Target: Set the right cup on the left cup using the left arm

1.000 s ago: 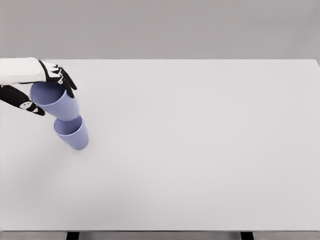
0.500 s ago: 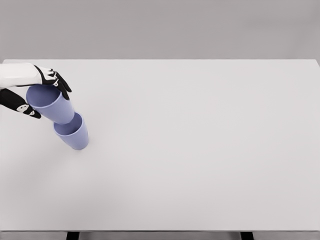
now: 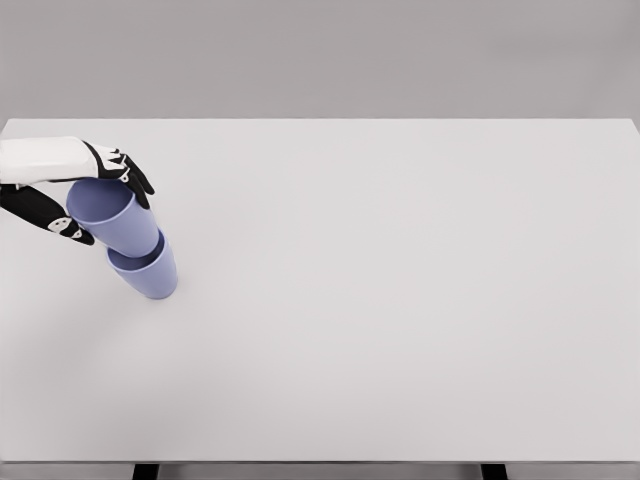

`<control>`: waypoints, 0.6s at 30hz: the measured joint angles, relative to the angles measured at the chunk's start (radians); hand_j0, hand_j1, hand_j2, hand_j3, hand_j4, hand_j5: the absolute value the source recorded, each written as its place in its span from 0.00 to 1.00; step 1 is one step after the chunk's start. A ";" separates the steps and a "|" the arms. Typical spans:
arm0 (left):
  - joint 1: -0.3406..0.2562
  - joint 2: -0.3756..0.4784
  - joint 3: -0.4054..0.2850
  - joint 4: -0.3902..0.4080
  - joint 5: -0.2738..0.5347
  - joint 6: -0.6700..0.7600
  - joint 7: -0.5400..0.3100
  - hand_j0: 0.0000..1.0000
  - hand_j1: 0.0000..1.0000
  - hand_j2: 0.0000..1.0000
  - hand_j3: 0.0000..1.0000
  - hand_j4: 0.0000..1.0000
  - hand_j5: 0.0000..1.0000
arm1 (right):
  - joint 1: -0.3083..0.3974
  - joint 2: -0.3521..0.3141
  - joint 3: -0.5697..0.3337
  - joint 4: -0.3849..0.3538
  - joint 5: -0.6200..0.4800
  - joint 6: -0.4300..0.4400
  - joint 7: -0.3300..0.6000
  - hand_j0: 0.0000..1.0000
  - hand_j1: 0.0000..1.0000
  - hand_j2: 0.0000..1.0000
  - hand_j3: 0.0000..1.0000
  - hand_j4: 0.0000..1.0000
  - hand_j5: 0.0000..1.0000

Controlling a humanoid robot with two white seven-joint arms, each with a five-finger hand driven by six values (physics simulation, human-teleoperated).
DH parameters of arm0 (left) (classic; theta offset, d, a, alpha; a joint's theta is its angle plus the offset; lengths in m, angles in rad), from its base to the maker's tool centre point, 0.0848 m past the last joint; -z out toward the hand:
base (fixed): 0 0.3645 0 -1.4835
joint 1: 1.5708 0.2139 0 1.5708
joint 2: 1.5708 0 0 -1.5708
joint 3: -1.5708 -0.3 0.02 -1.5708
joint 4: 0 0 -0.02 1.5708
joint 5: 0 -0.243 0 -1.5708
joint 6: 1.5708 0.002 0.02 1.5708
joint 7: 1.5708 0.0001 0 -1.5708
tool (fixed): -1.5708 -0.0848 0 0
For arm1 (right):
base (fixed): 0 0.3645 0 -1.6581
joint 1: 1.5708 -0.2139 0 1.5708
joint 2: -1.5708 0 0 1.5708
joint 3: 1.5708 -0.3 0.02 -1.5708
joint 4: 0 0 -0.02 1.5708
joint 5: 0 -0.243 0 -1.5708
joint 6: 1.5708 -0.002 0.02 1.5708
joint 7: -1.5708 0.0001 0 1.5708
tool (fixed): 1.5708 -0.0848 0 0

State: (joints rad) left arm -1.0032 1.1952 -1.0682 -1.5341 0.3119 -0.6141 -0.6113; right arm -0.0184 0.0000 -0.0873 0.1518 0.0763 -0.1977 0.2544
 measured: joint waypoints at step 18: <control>0.012 -0.002 -0.003 0.017 -0.005 0.000 0.000 0.58 0.58 0.58 0.58 0.58 0.58 | 0.000 0.000 0.000 0.000 0.000 0.000 0.000 1.00 1.00 1.00 1.00 1.00 1.00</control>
State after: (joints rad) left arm -0.9909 1.1934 -1.0712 -1.5174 0.3072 -0.6142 -0.6113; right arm -0.0184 0.0000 -0.0873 0.1518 0.0763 -0.1977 0.2544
